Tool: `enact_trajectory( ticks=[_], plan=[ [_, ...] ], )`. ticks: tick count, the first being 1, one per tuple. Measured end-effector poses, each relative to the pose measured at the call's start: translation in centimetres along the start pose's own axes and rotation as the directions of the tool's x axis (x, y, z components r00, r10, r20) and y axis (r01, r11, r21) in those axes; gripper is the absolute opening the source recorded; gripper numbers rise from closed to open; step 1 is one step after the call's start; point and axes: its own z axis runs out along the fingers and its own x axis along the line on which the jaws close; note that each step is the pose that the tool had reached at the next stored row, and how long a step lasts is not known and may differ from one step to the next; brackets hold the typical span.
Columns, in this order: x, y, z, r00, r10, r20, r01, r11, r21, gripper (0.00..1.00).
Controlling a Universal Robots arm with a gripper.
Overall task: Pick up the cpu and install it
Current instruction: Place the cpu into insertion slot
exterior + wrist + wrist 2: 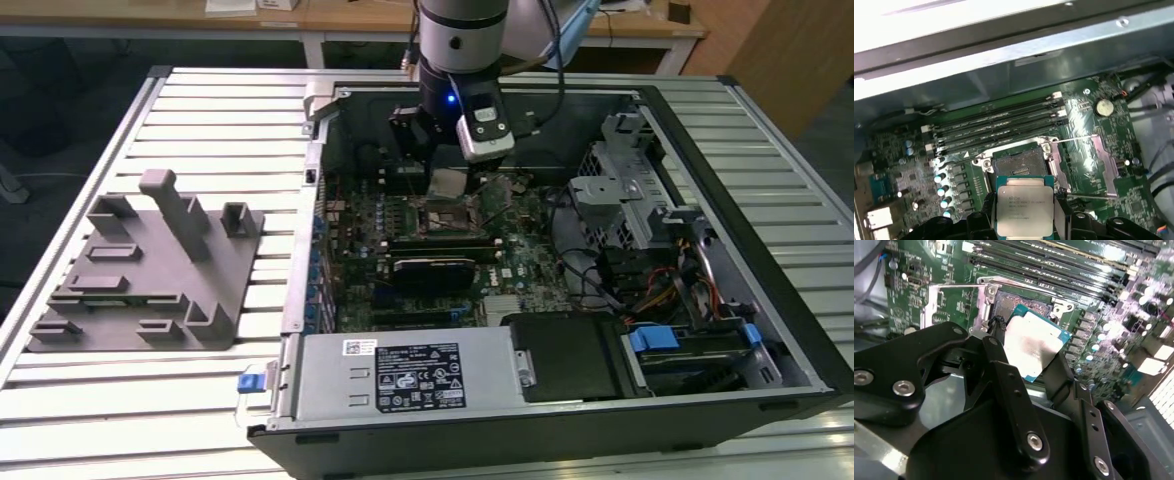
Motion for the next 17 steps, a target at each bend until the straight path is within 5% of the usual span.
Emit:
enact_trajectory(
  ticks=[5,9,13,17],
  plan=[
    [0.00,0.00,0.01,0.9968,0.080,0.0037,-0.080,0.9968,0.0018,0.55],
    [0.00,0.00,0.03,0.9894,0.145,0.0070,-0.145,0.9894,0.0029,0.55],
    [0.00,0.00,0.05,0.9777,0.210,0.0103,-0.210,0.9778,0.0039,0.55],
    [0.00,0.00,0.07,0.9609,0.276,0.0138,-0.277,0.9610,0.0047,0.55]
  ],
)
